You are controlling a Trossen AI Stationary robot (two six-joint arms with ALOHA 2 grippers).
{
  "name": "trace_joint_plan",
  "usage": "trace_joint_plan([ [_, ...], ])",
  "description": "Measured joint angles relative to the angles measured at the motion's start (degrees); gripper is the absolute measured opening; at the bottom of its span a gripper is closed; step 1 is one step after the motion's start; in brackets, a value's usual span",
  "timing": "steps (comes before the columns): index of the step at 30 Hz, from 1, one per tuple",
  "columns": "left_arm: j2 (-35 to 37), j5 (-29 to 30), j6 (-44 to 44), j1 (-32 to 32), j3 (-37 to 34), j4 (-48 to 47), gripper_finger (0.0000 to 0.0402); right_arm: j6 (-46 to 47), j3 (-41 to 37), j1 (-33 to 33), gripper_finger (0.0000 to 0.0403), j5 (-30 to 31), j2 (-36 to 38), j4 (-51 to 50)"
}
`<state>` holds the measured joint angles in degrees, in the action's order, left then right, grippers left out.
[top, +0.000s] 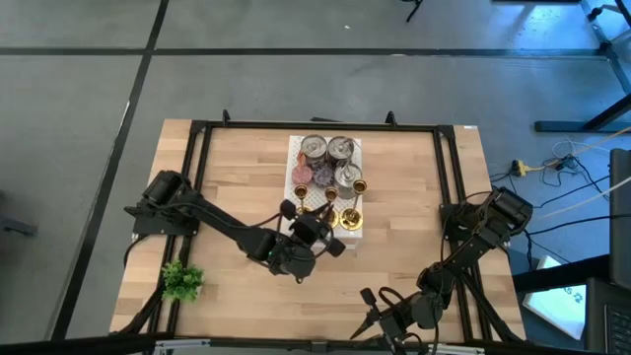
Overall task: Pick & Place candle stick holders
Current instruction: Put the gold candle holder on the shelf
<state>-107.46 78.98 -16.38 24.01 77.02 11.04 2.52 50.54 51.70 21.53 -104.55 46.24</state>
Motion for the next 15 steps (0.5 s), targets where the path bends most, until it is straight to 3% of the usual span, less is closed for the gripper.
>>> trace_joint_plan([
  [9, -0.13, -1.96, -0.23, 0.03, -0.08, -1.25, 0.0043, 0.0, 0.0, -0.01, 0.009, 0.01, 0.0, -0.02],
  [15, -0.13, -2.08, -0.3, 0.26, -0.08, -1.22, 0.0089, 0.0, 0.0, -0.01, 0.009, 0.01, 0.0, -0.02],
])
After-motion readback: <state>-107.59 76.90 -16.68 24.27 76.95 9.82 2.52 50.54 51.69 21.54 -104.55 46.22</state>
